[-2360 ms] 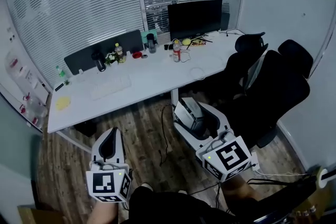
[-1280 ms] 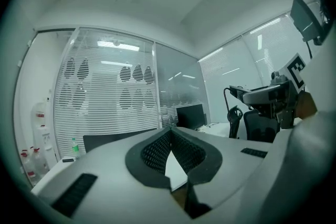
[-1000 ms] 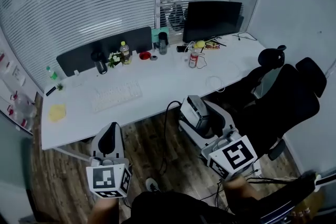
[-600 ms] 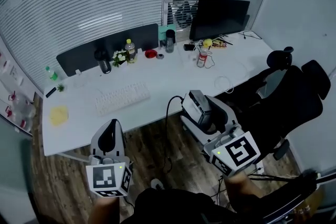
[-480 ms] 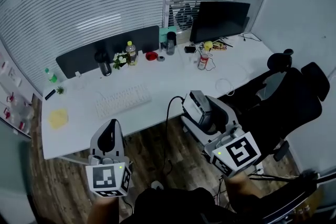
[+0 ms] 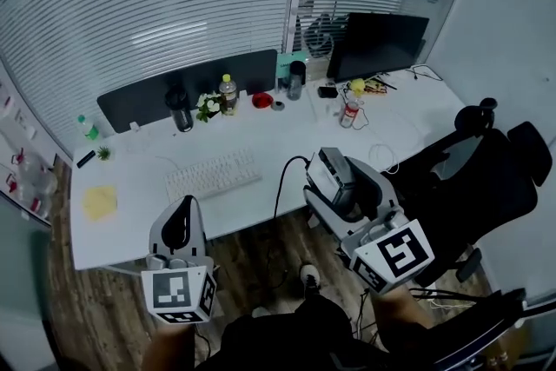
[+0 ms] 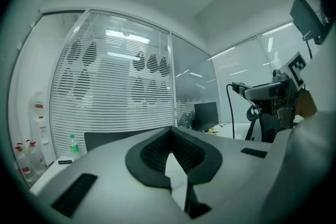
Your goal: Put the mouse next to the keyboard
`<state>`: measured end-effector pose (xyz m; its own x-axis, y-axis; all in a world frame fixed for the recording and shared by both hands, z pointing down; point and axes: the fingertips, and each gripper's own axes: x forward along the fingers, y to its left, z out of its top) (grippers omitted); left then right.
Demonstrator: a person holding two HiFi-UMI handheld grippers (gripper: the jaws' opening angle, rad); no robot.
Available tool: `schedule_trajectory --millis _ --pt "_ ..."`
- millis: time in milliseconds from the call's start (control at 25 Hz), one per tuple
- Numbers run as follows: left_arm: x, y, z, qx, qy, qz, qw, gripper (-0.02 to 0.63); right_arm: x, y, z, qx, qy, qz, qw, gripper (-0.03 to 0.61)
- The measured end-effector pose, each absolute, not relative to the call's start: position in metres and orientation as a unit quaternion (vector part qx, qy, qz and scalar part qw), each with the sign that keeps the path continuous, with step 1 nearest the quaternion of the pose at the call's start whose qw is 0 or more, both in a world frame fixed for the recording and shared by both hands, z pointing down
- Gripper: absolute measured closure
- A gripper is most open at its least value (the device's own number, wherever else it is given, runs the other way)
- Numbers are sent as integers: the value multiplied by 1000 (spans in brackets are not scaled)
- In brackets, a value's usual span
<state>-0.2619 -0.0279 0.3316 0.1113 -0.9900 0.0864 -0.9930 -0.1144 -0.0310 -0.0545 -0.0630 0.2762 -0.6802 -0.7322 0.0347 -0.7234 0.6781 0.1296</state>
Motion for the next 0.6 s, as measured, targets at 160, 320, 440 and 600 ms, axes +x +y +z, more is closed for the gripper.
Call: schedule_trajectory --millis 160,320,440,600 --pt "-264 -49 332 733 -679 51 8 584 -57 -92 278 376 -924 -55 35 281" --pt "-262 -74 323 714 -698 53 -1 584 -57 -127 274 352 -934 -54 22 281" --pt "-258 -93 319 699 -713 52 -1 584 -56 -155 271 332 -941 -54 15 281" --pt "-253 -118 315 682 -729 56 -2 584 -55 -188 267 313 -948 -57 10 281"
